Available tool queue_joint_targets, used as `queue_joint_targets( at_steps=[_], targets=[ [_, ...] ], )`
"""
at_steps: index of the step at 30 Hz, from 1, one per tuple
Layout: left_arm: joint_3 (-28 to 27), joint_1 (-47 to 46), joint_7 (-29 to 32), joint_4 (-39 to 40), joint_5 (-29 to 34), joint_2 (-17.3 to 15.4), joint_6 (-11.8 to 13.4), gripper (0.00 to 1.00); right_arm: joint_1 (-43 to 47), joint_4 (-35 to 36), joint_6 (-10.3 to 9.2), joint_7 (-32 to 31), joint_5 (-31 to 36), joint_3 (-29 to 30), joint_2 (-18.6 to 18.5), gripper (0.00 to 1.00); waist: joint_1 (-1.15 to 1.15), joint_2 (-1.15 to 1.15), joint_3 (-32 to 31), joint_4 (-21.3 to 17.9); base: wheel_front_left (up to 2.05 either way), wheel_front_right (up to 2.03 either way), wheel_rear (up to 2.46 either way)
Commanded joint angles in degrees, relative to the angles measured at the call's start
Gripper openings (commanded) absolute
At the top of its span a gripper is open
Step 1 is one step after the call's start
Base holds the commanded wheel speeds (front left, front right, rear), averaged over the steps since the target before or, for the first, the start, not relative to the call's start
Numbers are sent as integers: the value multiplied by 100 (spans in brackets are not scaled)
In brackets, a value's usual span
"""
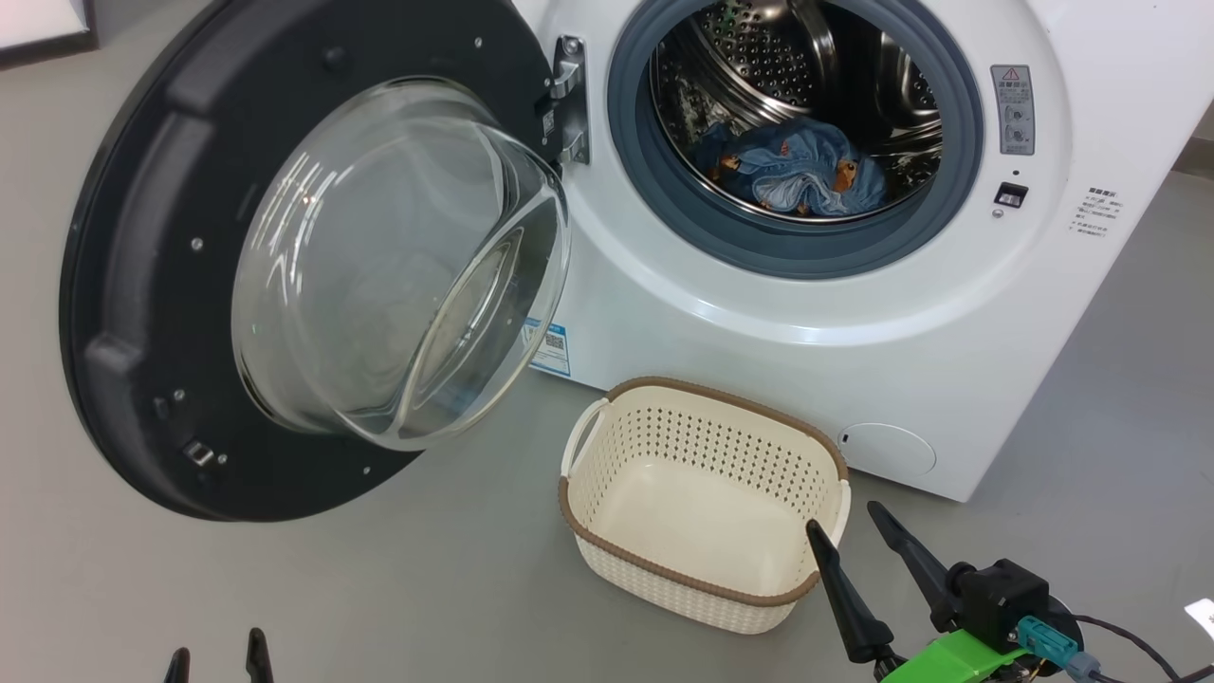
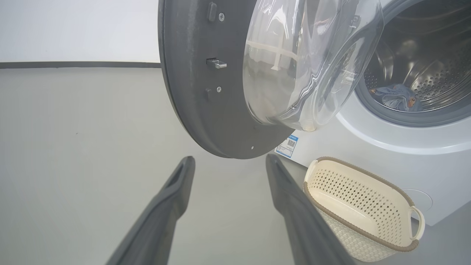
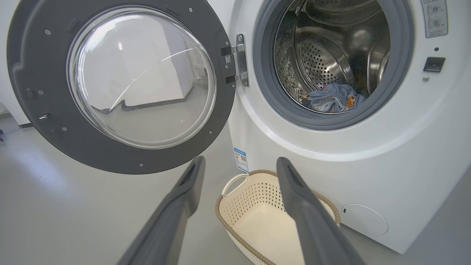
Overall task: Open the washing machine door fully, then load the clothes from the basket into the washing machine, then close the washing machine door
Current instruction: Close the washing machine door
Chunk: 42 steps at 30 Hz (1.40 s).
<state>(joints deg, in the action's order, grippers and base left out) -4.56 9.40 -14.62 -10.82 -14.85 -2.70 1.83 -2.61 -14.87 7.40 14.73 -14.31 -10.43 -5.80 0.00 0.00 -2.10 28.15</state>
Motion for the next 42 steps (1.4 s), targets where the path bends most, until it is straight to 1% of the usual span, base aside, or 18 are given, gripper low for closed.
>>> queue_joint_targets(
  at_steps=[1, 7, 12, 13, 14, 15, 16, 22, 26, 29, 32, 34, 36, 37, 38, 42],
  targets=[
    [-216, -131, -38, 183, 4, -33, 52, 100, -247, 115, 9, 27, -52, -152, -45, 100, 0, 0, 12, 9, 0, 0, 0],
    [-270, -122, -38, 247, -19, -30, 99, 100, -309, 81, 9, 27, -68, -196, -58, 100, 0, 0, 36, 28, 0, 0, 0],
    [-420, -99, -38, 345, -15, -39, 129, 100, -339, 51, 9, 27, -80, -244, -51, 100, 0, 0, 50, 40, 0, 0, 0],
    [-449, -91, -38, 352, -22, -45, 126, 70, -343, 45, 9, 27, -83, -250, -51, 100, 0, 0, 52, 42, 0, 0, 0],
    [-493, -91, -38, 368, -38, -47, 133, 33, -346, 40, 9, 27, -85, -253, -53, 100, 0, 0, 54, 44, 0, 0, 0],
    [-493, -91, -38, 368, -38, -47, 133, 33, -346, 40, 9, 27, -85, -253, -53, 100, 0, 0, 54, 44, 0, 0, 0],
    [-531, -89, -38, 384, -49, -48, 137, 0, -349, 36, 9, 27, -88, -256, -54, 100, 0, 0, 55, 45, 0, 0, 0],
    [-880, -129, -38, 528, -249, -55, 165, 0, -346, 27, 9, 27, -99, -264, -48, 100, 0, 0, 56, 49, 0, 0, 0],
    [-1376, -320, 9, 636, -1077, -45, 79, 0, -335, 28, 9, 27, -104, -258, -45, 100, 0, 0, 60, 54, 0, 0, 0],
    [-1817, -579, 212, 765, -1821, -79, -7, 0, -330, 26, 9, 27, -104, -253, -33, 100, 0, 0, 65, 59, 0, 0, 0],
    [-2318, -951, 543, 794, -2738, -153, -103, 0, -315, 33, 9, 27, -90, -250, -1, 100, 0, 0, 65, 61, 0, 0, 0],
    [-2657, -1289, 901, 766, -3573, -175, -190, 0, -291, 39, 9, 27, -90, -241, 14, 100, 0, 0, 67, 62, 0, 0, 0],
    [-2988, -1657, 1294, 698, -4399, -269, -235, 0, -272, 36, 9, 27, -92, -230, 19, 100, 0, 0, 74, 67, 0, 0, 0],
    [-3132, -1849, 1528, 619, -4795, -357, -237, 0, -263, 35, 9, 27, -91, -222, 19, 100, 0, 0, 81, 69, 0, 0, 0],
    [-3256, -2021, 1721, 495, -5077, -523, -253, 0, -257, 33, 9, 27, -88, -217, 18, 100, 0, 0, 90, 70, 0, 0, 0],
    [-3600, -2846, 2388, -277, -5990, -1118, -112, 0, -255, 8, 9, 27, -76, -231, -3, 100, 0, 0, 106, 62, 0, 0, 0]
  ],
)
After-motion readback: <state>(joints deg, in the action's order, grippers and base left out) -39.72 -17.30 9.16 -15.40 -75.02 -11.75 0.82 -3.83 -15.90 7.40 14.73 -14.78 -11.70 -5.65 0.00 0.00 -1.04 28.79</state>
